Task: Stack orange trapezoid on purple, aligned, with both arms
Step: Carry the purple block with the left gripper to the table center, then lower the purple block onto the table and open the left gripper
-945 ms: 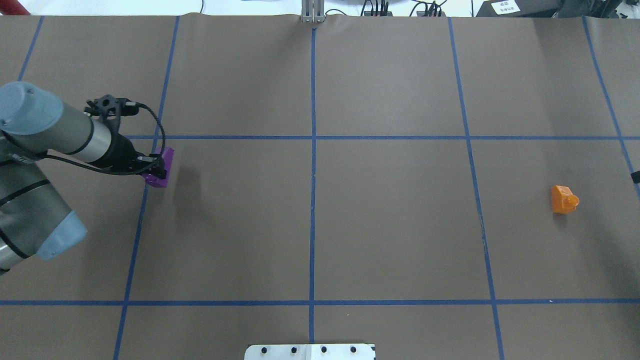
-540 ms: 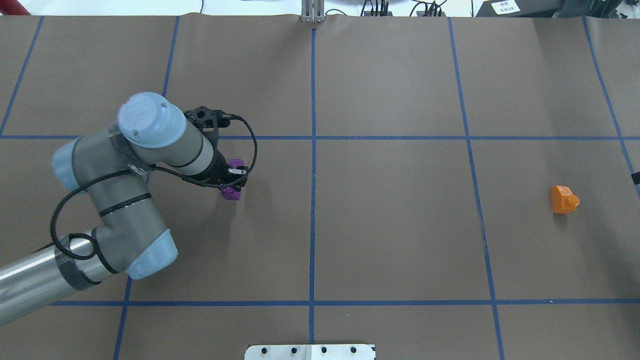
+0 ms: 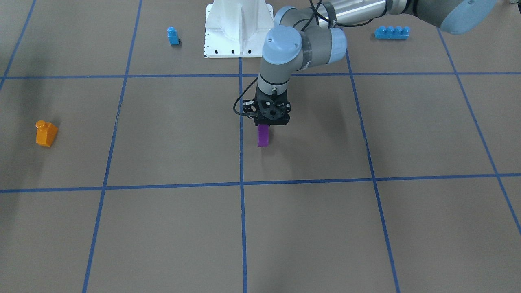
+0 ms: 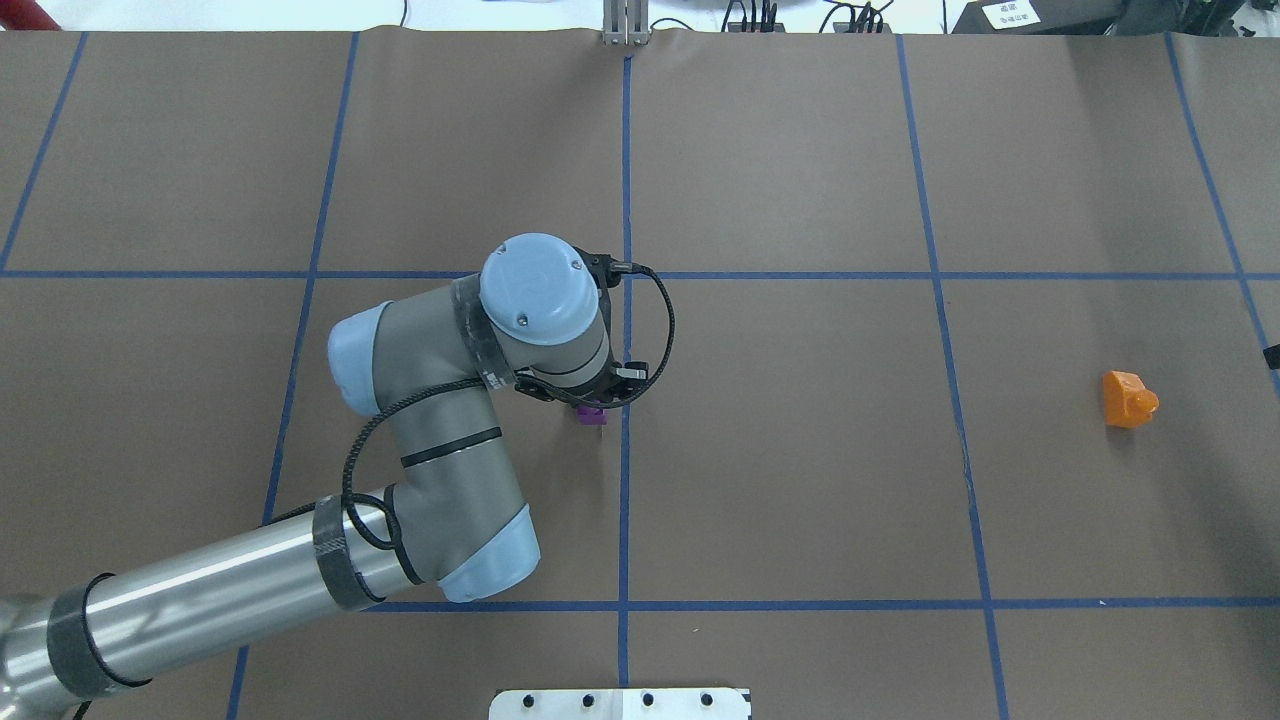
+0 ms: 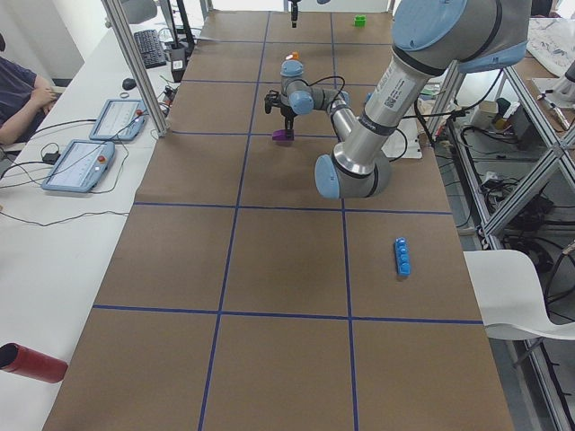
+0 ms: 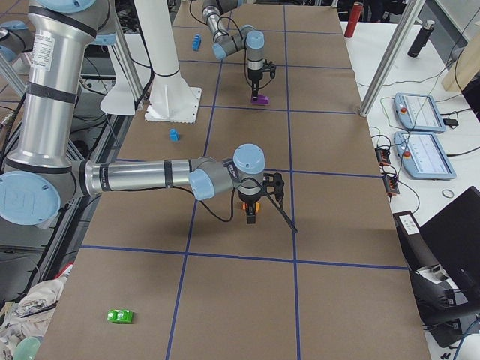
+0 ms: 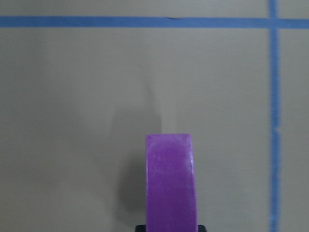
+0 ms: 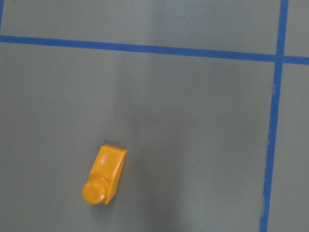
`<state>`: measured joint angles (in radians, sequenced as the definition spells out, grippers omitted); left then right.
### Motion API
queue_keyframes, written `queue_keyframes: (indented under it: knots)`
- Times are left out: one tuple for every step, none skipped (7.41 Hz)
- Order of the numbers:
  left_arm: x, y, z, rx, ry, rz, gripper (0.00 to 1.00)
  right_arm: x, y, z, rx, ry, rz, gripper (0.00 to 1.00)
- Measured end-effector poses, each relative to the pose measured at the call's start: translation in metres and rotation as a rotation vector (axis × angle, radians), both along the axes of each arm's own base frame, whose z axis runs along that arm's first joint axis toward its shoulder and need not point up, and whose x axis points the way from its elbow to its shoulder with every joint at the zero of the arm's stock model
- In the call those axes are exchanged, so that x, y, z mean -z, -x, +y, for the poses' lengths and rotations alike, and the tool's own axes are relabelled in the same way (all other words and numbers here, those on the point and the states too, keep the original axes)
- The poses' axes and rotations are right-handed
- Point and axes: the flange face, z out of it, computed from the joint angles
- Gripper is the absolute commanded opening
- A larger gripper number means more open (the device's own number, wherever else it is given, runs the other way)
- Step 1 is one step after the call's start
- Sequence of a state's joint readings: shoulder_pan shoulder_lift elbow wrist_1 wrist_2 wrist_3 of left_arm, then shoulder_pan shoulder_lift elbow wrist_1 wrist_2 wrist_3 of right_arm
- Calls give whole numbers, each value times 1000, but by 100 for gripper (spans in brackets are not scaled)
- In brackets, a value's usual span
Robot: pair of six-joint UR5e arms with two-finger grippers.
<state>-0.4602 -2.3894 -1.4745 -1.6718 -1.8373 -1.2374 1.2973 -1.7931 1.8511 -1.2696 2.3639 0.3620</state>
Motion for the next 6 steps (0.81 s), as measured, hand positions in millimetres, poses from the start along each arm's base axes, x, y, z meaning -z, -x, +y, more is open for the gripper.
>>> queue_keyframes:
  knots:
    - [4,-8,2,2,-7,-7,0,0,0,0,0,0,1,100]
    - [9,-11,3,2,-12,-6,0,-1,0,0,-1,1,2,100]
    - [12,-13,4,0,-15,-3,0,-1,0,0,-2,1,4,100]
    - [13,-15,5,-1,-16,-3,0,-1,-1,0,-3,0,6,100]
    - [13,-16,6,-3,-16,-4,0,-2,-1,0,-4,-1,10,100]
    - [12,-17,7,-5,-15,-6,10,-2,-1,-1,-6,-3,16,100]
